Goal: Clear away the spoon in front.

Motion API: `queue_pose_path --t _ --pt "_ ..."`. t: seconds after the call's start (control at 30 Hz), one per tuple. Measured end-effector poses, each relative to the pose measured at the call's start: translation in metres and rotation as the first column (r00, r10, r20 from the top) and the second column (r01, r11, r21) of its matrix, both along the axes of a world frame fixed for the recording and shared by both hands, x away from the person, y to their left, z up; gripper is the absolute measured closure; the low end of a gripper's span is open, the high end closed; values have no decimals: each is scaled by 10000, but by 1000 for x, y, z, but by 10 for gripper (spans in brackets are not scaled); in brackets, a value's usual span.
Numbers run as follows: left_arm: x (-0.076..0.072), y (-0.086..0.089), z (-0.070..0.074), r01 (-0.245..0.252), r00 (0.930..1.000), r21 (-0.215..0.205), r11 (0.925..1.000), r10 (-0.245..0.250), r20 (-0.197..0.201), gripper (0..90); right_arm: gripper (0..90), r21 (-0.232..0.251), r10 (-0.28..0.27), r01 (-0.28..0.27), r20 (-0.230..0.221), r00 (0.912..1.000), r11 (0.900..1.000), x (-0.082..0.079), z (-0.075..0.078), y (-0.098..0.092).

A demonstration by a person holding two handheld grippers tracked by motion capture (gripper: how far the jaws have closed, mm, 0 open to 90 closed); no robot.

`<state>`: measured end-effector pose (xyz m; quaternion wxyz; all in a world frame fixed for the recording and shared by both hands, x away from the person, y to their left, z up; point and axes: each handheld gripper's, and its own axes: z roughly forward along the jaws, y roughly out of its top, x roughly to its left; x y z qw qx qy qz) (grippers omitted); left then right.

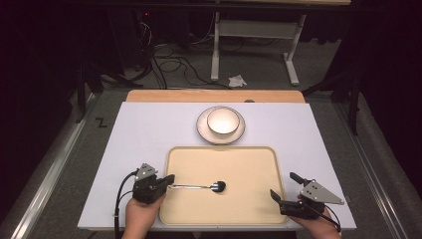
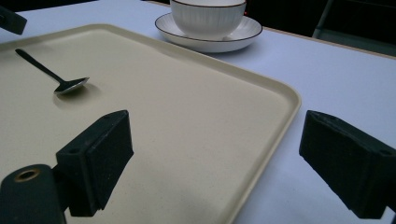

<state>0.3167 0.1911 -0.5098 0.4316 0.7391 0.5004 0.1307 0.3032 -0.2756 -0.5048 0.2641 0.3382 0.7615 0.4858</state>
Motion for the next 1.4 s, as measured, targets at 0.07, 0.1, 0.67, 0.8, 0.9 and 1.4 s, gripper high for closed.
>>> queue_pose_path --t 0.07,0.1,0.67,0.8,0.9,1.4 --pt "3 -4 -5 27 9998 798 9968 -11 -193 900 104 -1 3 -3 -20 10000 10000 0 0 0" --pt "5 -5 -6 51 9995 983 9951 -21 -305 900 104 8 -2 2 -24 10000 10000 0 0 0" --pt "-16 -27 -3 1731 9819 1696 9702 -1566 -1063 900 104 26 1 -1 -15 10000 10000 -1 1 0" --pt "-18 -36 -2 2154 9732 1601 9633 -1982 -1166 900 105 3 11 -11 -9 10000 10000 -1 1 0" --pt "-20 -41 -1 2306 9705 1551 9606 -2155 -1083 900 104 -1 14 -14 -8 10000 10000 -1 1 0" --pt "-4 -102 3 3260 9449 1812 9278 -3139 -928 900 105 -52 -16 16 -29 10000 10000 0 0 1"
